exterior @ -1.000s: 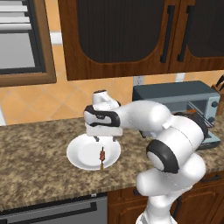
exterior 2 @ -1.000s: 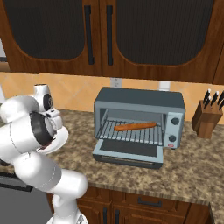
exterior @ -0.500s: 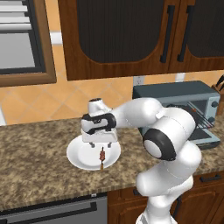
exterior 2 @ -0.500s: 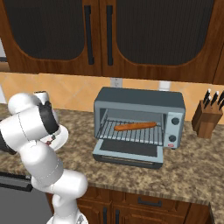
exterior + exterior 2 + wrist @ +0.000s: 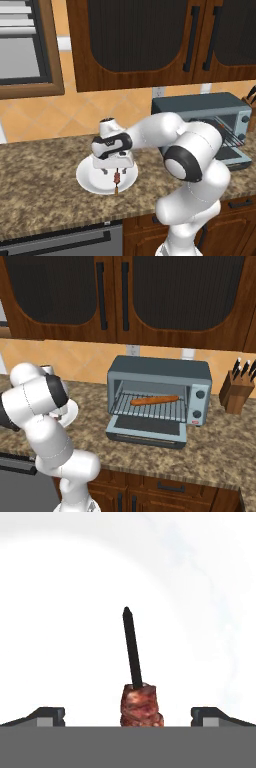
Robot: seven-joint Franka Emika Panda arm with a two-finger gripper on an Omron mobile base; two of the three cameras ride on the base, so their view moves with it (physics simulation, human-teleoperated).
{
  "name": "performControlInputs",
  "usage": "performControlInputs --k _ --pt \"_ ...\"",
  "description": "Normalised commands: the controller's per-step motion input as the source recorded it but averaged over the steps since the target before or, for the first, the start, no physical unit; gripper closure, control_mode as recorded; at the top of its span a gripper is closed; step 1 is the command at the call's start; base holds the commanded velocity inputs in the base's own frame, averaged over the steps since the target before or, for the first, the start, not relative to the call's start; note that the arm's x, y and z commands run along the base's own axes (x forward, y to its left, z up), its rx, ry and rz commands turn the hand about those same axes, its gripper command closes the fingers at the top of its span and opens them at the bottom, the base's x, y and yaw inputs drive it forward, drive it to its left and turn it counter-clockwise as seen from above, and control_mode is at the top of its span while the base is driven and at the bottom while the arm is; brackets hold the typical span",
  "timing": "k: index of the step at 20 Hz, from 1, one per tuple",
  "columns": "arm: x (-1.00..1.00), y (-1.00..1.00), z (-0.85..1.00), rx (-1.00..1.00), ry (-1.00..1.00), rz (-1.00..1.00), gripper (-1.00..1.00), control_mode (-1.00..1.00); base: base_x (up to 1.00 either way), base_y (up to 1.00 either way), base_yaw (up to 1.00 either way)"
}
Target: Pick up the kebab skewer and baguette bread, and place them inside the toaster oven. Close the toaster oven door and start by setting the timer.
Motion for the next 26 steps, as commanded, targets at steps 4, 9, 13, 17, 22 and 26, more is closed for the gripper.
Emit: performControlInputs --k 4,9,13,17,22,26 --pt "-0.21 -0.01 -0.15 0.01 0.0 0.0 -1.0 -1.0 0.0 0.0 0.0" --pt "-0.02 -0.01 -0.14 0.0 0.0 0.0 -1.0 -1.0 0.0 0.0 0.0" --pt "0.0 0.0 -0.16 0.0 0.0 0.0 1.0 -1.0 0.0 0.0 0.0" --pt "0.0 0.0 0.0 0.0 0.0 0.0 1.0 -1.0 0.0 0.0 0.0" --pt "0.0 -0.05 0.11 0.0 -0.02 -0.01 1.0 -1.0 0.0 0.0 0.0" --pt "-0.01 -0.15 0.66 0.0 -0.04 -0.11 1.0 -1.0 0.0 0.0 0.0"
